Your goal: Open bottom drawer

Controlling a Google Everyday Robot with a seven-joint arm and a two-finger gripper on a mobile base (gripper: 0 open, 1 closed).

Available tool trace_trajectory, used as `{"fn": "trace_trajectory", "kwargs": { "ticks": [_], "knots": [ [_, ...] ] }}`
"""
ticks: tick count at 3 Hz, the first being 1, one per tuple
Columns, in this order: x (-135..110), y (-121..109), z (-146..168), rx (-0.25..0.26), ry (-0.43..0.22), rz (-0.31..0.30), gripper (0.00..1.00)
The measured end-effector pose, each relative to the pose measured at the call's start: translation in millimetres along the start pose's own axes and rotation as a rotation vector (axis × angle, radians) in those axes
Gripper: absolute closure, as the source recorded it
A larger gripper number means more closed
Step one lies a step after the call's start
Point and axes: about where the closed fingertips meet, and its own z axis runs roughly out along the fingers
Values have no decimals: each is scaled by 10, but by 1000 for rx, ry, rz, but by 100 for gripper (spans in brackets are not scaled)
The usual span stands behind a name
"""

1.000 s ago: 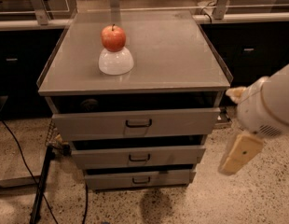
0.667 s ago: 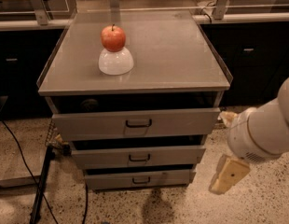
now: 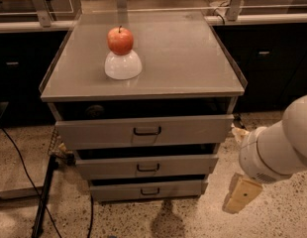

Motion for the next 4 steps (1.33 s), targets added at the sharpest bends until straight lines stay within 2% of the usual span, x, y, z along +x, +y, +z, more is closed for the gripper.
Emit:
{"fn": "trace_trajectory", "kwargs": {
  "ticks": [1,2,3,4],
  "knots": [
    [277,172,427,5,7,-40,0],
    [508,364,1032,-3,-41,-54,0],
    [702,551,1807,-40,-82,-40,0],
    [711,602,2077,-54,-115,-13,0]
  ]
}}
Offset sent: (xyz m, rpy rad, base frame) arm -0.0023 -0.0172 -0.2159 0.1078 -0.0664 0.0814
